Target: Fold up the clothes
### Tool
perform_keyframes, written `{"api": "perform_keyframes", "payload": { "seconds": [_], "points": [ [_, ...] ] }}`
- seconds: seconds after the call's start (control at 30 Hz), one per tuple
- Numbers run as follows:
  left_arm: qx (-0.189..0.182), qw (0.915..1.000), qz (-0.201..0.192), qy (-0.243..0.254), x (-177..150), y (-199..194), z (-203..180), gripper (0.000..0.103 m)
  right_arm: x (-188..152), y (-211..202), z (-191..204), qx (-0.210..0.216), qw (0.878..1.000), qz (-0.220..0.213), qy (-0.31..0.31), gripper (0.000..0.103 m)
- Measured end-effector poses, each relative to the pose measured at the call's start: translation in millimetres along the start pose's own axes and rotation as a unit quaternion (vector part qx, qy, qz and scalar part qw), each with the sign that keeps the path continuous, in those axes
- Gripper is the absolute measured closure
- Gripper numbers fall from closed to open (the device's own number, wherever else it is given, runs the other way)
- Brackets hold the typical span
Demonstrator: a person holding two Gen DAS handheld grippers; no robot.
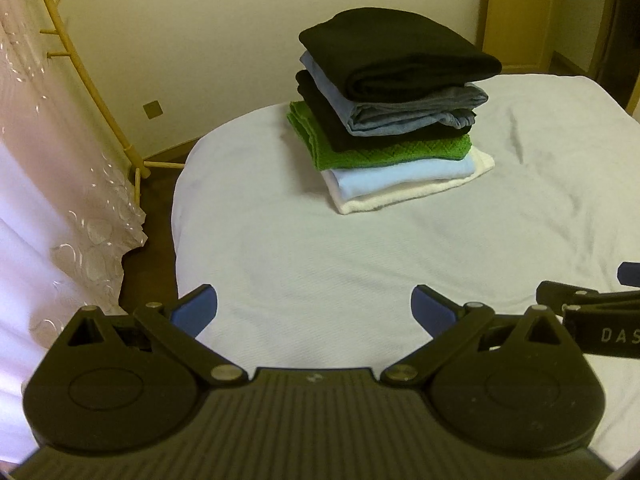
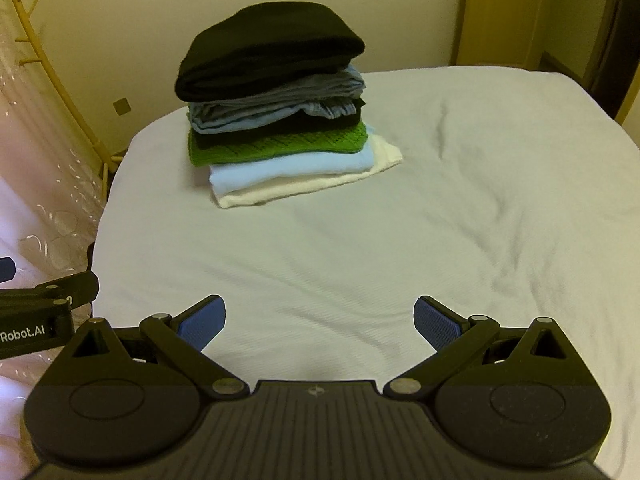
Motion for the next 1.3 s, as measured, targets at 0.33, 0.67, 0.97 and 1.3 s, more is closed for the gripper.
{"api": "perform_keyframes", "payload": {
  "seconds": [0.33, 0.67, 0.97, 1.3],
  "points": [
    [-0.015, 0.9998, 0.013, 0.002, 13, 30, -7, 0.001, 14, 23, -10, 0.0, 1.0, 0.008, 0.013, 0.0],
    [-0.037, 0.9989, 0.028, -0.003, 27, 66, -4, 0.001, 27, 48, -11, -0.007, 1.0, 0.012, 0.025, 0.0],
    [-0.042, 0.9987, 0.019, 0.023, 44, 86, -2, 0.001, 41, 66, -7, -0.003, 0.999, 0.014, 0.043, 0.0],
    [-0.04, 0.9989, 0.014, 0.019, 60, 100, 8, 0.001, 61, 71, -3, 0.004, 0.999, 0.001, 0.052, 0.0]
  ]
}}
Point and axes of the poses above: each gripper's, at about its wrist camera, not at the fingertips, and y roughly the way its jaws point, z to its left, x to its top, the point moved 4 cm from there along y, roughly the way its jaws point, and after that the axes turned 12 degrees about y, right-handed, at the moved point
